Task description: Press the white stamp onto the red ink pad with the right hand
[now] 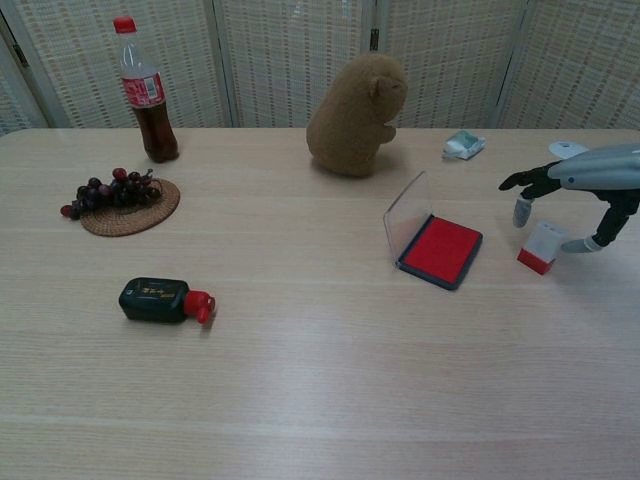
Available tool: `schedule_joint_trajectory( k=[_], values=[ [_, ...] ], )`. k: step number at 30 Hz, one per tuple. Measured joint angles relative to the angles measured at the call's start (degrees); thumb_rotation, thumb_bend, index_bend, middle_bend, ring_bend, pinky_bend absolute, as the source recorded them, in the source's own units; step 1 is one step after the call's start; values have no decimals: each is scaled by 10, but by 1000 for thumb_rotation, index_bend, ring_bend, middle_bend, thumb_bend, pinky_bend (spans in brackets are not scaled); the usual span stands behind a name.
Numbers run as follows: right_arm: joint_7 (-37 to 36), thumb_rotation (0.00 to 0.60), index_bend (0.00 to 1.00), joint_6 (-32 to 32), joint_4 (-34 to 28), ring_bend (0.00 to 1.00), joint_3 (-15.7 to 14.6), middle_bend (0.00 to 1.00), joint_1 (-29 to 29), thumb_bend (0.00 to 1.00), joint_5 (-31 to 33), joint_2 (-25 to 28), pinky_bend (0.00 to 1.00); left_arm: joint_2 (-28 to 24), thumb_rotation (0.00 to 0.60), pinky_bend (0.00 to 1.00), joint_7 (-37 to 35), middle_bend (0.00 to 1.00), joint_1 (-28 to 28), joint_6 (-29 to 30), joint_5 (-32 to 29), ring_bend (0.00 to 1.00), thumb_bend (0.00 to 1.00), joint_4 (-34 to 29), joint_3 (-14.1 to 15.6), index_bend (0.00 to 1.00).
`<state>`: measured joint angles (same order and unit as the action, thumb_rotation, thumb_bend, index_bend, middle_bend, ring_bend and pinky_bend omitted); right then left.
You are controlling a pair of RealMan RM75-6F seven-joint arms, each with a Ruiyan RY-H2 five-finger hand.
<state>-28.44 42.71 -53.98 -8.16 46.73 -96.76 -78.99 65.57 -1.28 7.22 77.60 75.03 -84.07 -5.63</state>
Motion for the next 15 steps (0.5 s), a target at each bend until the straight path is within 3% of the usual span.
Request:
schedule_joint_trajectory(
  k=[15],
  values=[
    [12, 600, 314, -6, 11, 0, -1, 34, 4, 350, 11, -8, 0, 0, 600, 0, -6, 0, 1, -8, -6, 0, 427, 6, -2, 0]
  ],
)
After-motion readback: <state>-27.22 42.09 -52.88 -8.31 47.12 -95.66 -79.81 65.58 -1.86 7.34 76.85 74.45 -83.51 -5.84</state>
